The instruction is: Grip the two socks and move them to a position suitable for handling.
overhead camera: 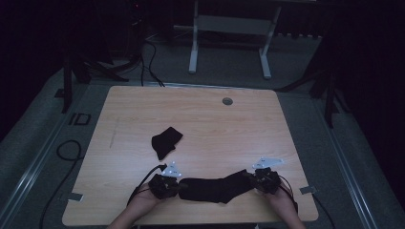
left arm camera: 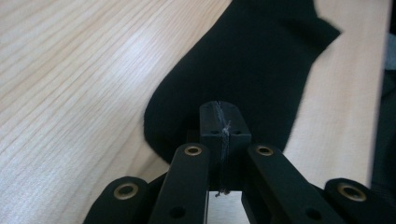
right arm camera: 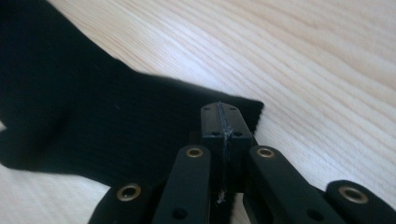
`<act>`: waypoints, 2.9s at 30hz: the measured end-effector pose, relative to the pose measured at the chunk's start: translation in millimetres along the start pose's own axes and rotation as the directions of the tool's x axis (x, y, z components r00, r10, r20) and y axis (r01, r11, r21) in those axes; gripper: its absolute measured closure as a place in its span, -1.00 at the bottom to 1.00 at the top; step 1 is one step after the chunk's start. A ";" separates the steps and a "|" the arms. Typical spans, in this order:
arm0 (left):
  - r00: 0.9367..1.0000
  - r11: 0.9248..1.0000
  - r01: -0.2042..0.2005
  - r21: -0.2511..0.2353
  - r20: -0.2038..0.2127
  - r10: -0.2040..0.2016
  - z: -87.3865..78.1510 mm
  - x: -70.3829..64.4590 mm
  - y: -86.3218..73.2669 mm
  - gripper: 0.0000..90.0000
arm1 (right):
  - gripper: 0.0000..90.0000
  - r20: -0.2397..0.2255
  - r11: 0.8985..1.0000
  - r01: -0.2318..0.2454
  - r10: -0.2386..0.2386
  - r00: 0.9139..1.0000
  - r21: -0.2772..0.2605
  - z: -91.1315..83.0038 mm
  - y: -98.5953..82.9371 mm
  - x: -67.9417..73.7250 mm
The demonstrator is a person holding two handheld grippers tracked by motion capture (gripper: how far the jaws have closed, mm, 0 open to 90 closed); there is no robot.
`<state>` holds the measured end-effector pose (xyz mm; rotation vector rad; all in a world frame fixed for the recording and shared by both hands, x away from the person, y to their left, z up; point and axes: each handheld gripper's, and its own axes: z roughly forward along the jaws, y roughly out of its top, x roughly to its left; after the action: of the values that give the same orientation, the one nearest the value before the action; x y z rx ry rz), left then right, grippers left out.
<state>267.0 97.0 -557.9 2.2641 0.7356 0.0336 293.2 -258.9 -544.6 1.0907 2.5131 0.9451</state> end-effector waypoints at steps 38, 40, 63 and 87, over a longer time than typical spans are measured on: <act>0.987 0.968 0.107 -0.228 -0.094 -0.131 -64.5 28.0 -34.1 0.32 | 0.40 -0.129 0.983 0.109 -0.128 0.983 -0.145 -1.8 101.6 40.1; 0.983 0.959 0.132 -0.252 -0.093 -0.159 -65.9 30.9 -42.9 0.32 | 0.36 -0.136 0.981 0.122 -0.143 0.980 -0.151 3.1 111.5 44.5; 0.977 0.950 0.149 -0.276 -0.106 -0.184 -68.5 35.2 -61.0 0.25 | -0.28 -0.202 0.987 0.162 -0.161 0.966 -0.010 160.4 225.5 109.3; 0.969 0.949 0.168 -0.265 -0.130 -0.208 -65.4 37.2 -61.3 0.10 | 0.65 -0.157 0.978 0.204 -0.195 0.968 0.044 205.7 222.3 122.2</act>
<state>252.1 193.0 -558.3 1.9563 0.9721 0.2047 427.0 38.9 -553.1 0.7879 2.7279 0.9330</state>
